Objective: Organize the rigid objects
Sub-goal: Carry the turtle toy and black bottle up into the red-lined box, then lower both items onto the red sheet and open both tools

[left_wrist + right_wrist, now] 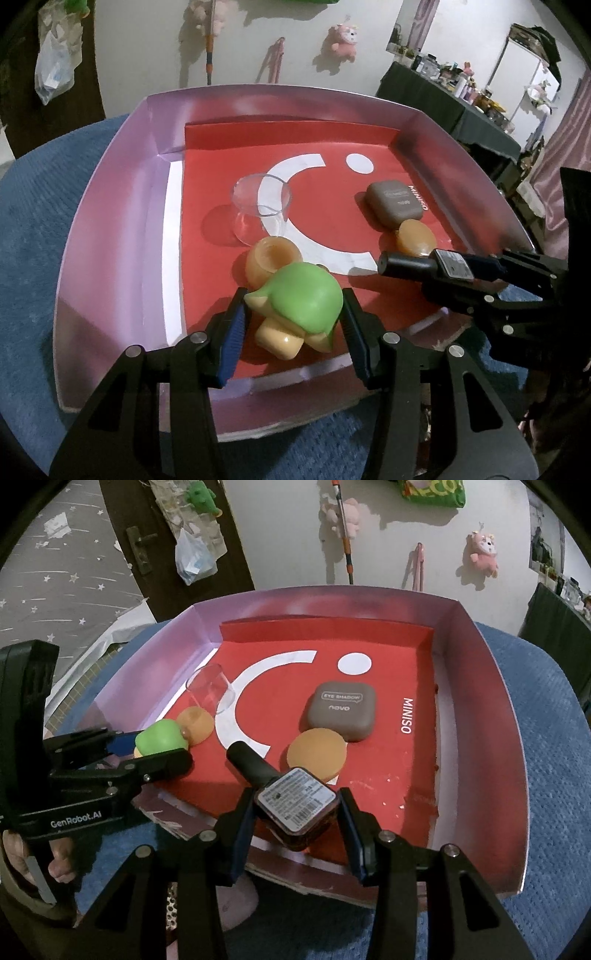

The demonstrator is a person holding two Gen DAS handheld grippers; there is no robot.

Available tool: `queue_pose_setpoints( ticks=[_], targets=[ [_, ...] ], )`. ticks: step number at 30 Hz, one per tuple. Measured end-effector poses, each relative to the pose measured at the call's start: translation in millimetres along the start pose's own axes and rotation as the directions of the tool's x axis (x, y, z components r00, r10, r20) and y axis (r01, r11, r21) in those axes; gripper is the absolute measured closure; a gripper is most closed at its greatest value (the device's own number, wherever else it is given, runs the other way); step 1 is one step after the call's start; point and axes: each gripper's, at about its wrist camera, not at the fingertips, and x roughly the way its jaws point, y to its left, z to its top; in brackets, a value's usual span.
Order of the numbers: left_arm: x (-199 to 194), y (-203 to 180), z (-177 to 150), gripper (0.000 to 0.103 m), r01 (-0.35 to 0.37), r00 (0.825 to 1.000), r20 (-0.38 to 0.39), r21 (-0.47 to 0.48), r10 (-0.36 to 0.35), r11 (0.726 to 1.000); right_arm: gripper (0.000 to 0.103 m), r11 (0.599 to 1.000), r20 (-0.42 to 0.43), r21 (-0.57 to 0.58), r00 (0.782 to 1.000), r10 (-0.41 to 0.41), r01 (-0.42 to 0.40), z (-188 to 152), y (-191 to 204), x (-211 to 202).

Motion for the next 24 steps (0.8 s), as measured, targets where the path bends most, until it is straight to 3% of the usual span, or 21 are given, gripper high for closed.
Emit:
queue_pose_setpoints(
  ticks=[11,24],
  targets=[
    [10,1,8,0.057,-0.023,1.000,0.019,-0.010,0.023,1.000,0.057,1.000,0.013,0.023,1.000,-0.019,0.019,5,-2,8],
    [17,4,11,0.057,-0.058,0.997,0.044,-0.024,0.059,0.998,0.057,0.990,0.068,0.052,0.988,-0.136,0.132,14,-6,17]
  ],
)
